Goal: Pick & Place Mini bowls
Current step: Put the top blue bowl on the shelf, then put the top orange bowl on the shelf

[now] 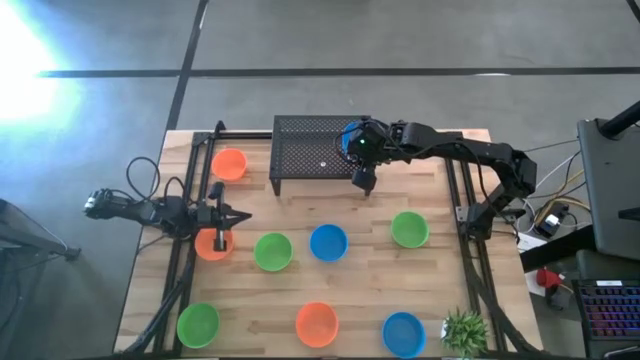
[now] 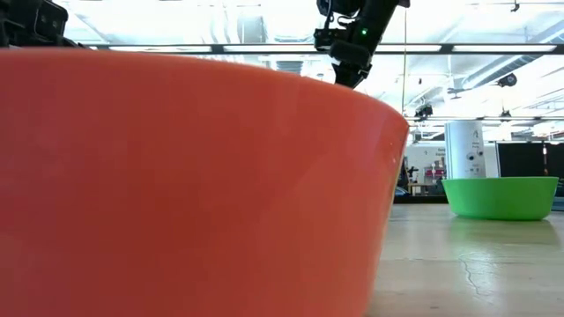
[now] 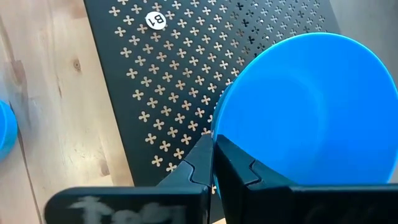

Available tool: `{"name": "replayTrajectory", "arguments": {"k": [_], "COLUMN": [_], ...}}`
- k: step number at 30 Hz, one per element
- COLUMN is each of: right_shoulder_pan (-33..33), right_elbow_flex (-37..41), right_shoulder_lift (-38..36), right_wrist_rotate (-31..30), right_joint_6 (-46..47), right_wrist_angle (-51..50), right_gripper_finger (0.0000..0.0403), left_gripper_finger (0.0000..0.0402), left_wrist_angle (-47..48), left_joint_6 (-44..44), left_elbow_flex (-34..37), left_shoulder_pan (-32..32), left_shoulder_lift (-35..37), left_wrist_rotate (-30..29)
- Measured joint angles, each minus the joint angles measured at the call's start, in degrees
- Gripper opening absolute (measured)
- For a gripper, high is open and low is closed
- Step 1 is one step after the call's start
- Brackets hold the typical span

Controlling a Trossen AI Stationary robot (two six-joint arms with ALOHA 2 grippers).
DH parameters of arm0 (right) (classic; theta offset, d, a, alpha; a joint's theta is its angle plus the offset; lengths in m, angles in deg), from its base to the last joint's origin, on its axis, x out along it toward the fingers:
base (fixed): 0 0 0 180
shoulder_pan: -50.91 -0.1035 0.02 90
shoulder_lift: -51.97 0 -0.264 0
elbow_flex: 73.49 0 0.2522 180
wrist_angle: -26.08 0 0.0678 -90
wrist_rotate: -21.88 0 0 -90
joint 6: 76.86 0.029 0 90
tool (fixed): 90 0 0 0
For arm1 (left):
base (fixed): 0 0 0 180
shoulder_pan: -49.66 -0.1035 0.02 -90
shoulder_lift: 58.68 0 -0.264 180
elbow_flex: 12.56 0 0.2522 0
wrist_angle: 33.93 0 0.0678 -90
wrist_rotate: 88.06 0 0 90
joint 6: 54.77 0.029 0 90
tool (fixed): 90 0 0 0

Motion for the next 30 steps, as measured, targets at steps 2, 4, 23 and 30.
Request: {"name": "replayTrajectory", "arguments": {"k": [2,4,23,30], "right_shoulder_pan": [0.0,0.0,0.0,0.0], "right_elbow_flex": [0.0,0.0,0.0,0.0], "right_shoulder_lift": [0.0,0.0,0.0,0.0], "right_wrist_rotate": [0.0,0.0,0.0,0.0], "right_joint_6": [-0.7,-1.3,-1.4,-2.3], "right_wrist_angle": [0.0,0.0,0.3,0.5], "right_gripper_finger": [0.0009,0.0009,0.0082,0.0097], "left_gripper_finger": [0.0,0.0,0.0,0.0], "left_wrist_angle": [0.0,0.0,0.0,0.0], "left_joint_6": [0.0,0.0,0.0,0.2], "left_elbow_flex": [0.0,0.0,0.0,0.0], "left_shoulder_pan": [0.0,0.0,0.0,0.0], "left_shoulder_lift": [0.0,0.0,0.0,0.0], "left_wrist_rotate": [0.0,0.0,0.0,0.0]}}
